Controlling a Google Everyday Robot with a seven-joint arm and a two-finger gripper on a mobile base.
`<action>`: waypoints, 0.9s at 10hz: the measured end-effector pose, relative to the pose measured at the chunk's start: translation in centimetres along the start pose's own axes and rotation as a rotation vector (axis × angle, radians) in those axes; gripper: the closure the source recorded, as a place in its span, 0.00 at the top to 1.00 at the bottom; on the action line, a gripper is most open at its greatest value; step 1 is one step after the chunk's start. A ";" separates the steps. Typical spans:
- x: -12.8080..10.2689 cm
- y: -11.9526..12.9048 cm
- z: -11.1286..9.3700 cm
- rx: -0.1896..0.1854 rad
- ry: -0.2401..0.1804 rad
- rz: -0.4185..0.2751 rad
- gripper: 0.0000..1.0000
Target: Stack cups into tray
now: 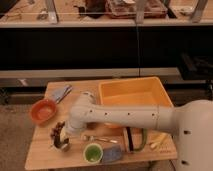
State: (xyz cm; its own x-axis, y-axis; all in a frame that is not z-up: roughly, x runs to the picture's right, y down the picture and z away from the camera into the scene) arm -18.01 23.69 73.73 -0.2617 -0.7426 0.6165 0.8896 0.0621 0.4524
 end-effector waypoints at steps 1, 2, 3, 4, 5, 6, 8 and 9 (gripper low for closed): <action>0.0 0.1 0.2 -0.001 -0.002 0.001 0.54; 0.0 0.3 0.3 -0.003 -0.003 0.003 0.53; -0.2 0.3 0.4 -0.003 -0.004 0.001 0.46; -0.3 0.2 0.3 -0.002 -0.004 0.000 0.38; -0.5 0.1 0.2 0.001 -0.005 0.000 0.26; -0.6 0.1 0.1 0.003 -0.006 -0.001 0.19; -0.8 -0.2 -0.3 0.009 -0.007 -0.006 0.02; -0.9 -0.3 -0.7 0.009 -0.009 -0.007 0.00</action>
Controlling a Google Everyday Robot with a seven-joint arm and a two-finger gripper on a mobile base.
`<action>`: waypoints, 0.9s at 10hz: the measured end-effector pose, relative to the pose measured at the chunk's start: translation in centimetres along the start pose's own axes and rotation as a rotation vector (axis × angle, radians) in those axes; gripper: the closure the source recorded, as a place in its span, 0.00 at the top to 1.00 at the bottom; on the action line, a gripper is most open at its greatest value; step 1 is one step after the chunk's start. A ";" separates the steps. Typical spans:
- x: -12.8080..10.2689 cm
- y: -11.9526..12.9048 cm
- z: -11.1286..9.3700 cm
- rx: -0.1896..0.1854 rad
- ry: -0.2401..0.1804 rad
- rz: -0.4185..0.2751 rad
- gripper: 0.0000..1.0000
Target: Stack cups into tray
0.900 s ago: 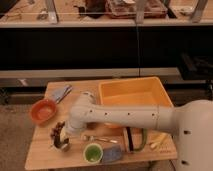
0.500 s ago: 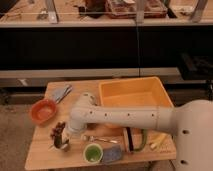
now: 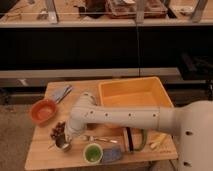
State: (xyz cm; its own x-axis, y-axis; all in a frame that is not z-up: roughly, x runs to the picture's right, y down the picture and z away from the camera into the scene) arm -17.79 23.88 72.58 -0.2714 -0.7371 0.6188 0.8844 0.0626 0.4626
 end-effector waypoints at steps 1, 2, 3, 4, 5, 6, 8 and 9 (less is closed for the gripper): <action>0.0 -0.1 -0.2 0.000 -0.002 0.001 0.00; -0.1 -0.4 -0.5 0.007 -0.010 0.000 0.00; -0.1 -0.5 -1.1 0.053 -0.024 0.003 0.00; -0.1 -0.6 -1.6 0.083 -0.027 0.004 0.00; 0.0 -0.7 -2.8 0.117 -0.024 0.005 0.00; -0.1 -0.4 -4.9 0.142 -0.014 0.006 0.00; -0.5 0.9 -9.0 0.147 0.001 0.010 0.00; -1.0 1.9 -10.8 0.145 0.005 0.014 0.00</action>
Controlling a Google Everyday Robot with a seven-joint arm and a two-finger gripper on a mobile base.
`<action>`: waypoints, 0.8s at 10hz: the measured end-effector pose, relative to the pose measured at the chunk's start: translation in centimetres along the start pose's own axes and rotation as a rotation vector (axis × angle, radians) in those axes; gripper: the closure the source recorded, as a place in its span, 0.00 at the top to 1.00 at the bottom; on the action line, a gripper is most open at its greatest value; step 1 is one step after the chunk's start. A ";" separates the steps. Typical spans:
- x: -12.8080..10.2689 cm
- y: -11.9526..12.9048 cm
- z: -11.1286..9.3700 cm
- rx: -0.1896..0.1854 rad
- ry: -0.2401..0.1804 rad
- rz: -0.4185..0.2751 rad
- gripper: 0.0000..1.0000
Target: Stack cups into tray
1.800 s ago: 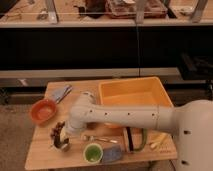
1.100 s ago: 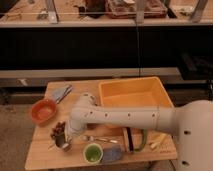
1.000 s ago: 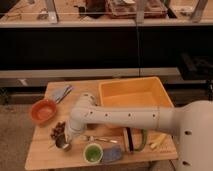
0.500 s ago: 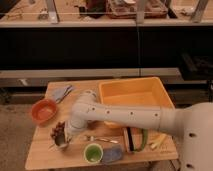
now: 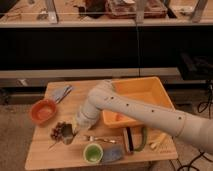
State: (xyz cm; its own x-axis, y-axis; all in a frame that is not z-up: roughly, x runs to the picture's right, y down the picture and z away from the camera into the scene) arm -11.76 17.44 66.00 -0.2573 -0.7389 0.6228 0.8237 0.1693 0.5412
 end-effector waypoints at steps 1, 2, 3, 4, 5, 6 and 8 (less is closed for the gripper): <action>-0.7 1.3 -1.9 -0.008 0.004 0.007 0.00; -1.2 2.0 -2.7 -0.015 0.005 0.009 0.00; -2.0 3.1 -3.9 -0.028 0.009 0.013 0.00; -2.5 3.6 -4.4 -0.026 0.010 0.013 0.00; -3.1 4.4 -5.3 -0.018 0.019 0.015 0.00; -3.7 5.0 -6.0 -0.011 0.027 0.016 0.00; -4.9 6.2 -7.0 -0.001 0.031 0.022 0.00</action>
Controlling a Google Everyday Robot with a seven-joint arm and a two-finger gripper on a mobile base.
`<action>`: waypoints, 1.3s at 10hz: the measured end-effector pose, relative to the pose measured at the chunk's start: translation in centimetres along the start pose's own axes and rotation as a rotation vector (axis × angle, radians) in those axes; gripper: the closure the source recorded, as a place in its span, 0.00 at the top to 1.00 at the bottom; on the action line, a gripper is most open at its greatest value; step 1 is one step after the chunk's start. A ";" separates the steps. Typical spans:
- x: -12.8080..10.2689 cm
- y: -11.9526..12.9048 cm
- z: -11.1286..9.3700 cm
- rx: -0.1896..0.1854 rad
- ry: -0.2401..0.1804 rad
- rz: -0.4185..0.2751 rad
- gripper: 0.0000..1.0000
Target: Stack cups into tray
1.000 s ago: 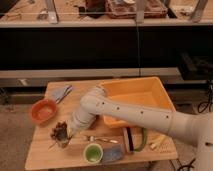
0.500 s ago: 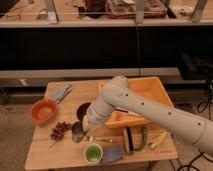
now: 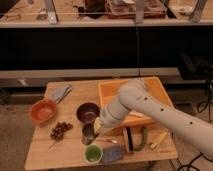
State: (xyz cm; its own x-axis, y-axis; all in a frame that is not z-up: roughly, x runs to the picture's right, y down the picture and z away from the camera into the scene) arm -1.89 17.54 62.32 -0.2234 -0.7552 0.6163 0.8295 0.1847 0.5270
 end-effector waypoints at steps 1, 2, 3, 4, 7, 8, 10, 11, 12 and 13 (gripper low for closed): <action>-0.6 0.8 -0.4 0.003 0.002 0.007 0.00; -1.3 1.5 -0.8 0.001 0.000 0.009 0.00; -2.1 1.9 -0.4 0.000 -0.018 0.001 0.00; -2.5 1.9 0.0 0.000 -0.035 -0.006 0.00; -3.4 1.4 1.4 0.012 -0.089 -0.038 0.02; -3.6 1.2 1.5 0.016 -0.095 -0.046 0.09; -3.8 0.9 1.6 0.003 -0.101 -0.054 0.30; -3.9 0.9 1.8 -0.008 -0.104 -0.052 0.39; -3.9 0.9 2.1 -0.018 -0.103 -0.048 0.48; -4.0 1.1 2.3 -0.027 -0.098 -0.039 0.60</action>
State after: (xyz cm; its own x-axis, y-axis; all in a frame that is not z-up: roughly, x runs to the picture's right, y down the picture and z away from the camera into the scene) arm -1.31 22.23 61.80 -0.3040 -0.6964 0.6502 0.8321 0.1382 0.5371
